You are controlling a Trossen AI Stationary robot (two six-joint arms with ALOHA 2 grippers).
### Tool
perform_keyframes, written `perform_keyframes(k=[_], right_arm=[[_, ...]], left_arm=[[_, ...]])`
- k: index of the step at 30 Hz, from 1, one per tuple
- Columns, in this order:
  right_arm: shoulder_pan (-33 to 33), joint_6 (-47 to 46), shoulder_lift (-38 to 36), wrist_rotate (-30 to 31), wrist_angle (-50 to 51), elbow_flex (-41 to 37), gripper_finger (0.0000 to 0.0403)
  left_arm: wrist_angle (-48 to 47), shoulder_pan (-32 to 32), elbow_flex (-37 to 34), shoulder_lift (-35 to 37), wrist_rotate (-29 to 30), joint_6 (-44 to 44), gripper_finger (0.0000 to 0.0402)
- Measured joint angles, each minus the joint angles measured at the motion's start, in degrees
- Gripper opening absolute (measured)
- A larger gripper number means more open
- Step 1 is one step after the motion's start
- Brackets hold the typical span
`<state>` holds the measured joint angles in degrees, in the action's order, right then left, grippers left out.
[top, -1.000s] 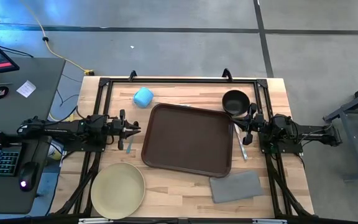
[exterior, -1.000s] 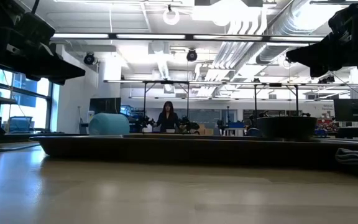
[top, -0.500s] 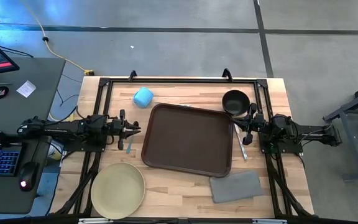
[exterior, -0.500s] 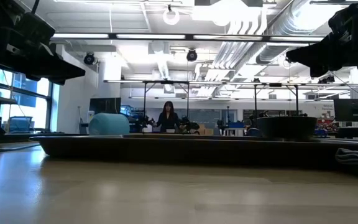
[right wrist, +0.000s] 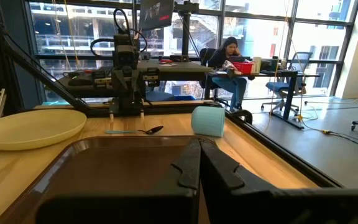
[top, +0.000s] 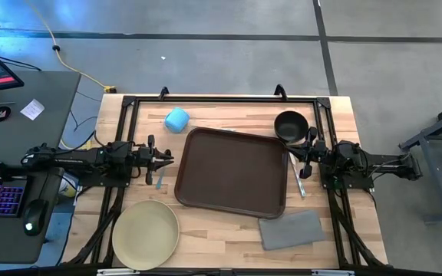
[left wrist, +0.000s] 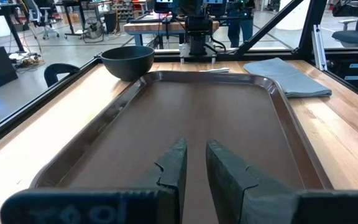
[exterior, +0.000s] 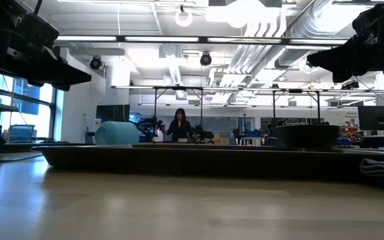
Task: Set up tray
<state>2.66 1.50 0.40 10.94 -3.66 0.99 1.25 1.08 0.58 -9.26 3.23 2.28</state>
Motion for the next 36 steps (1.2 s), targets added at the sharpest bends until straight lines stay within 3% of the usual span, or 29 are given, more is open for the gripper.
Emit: perform_keyframes(k=[13, 19, 22, 25, 31, 36], right_arm=[[0.0, 0.0, 0.0, 0.0, 0.0, 0.0, 0.0], [0.0, 0.0, 0.0, 0.0, 0.0, 0.0, 0.0], [0.0, 0.0, 0.0, 0.0, 0.0, 0.0, 0.0], [0.0, 0.0, 0.0, 0.0, 0.0, 0.0, 0.0], [0.0, 0.0, 0.0, 0.0, 0.0, 0.0, 0.0], [0.0, 0.0, 0.0, 0.0, 0.0, 0.0, 0.0]], left_arm=[[0.1, 0.0, 0.0, 0.0, 0.0, 0.0, 0.0095], [9.2, 0.0, 0.0, 0.0, 0.9, -0.1, 0.0095], [12.3, 0.0, 0.5, 0.0, 3.8, -3.3, 0.0095], [12.0, 0.0, 1.0, -0.6, 11.2, -5.6, 0.0095], [11.9, 0.0, 1.1, -0.7, 22.7, -20.9, 0.0095], [13.3, 0.0, 1.3, -0.7, 24.1, -39.4, 0.0095]])
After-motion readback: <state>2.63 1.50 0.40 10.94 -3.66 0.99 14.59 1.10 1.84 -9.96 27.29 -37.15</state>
